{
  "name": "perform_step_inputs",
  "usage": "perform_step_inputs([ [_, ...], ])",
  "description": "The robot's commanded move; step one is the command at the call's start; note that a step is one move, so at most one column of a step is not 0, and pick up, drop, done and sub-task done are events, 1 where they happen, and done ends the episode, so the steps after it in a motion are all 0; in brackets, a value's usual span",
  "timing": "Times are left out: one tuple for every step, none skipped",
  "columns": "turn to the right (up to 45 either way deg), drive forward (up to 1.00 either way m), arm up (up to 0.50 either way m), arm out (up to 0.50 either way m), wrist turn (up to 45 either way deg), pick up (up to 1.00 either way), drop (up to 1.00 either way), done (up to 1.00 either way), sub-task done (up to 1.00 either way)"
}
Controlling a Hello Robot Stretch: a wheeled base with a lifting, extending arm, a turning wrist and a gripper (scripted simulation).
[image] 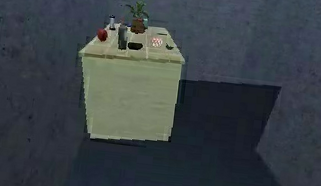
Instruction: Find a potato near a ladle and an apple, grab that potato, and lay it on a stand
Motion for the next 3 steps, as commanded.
perform_step_inputs([
  [0.0,1.00,0.00,0.00,0.0,0.00,0.00,0.00,0.00],
  [-15.0,0.00,0.00,0.00,0.0,0.00,0.00,0.00,0.00],
  [0.0,0.10,0.00,0.00,0.0,0.00,0.00,0.00,0.00],
])
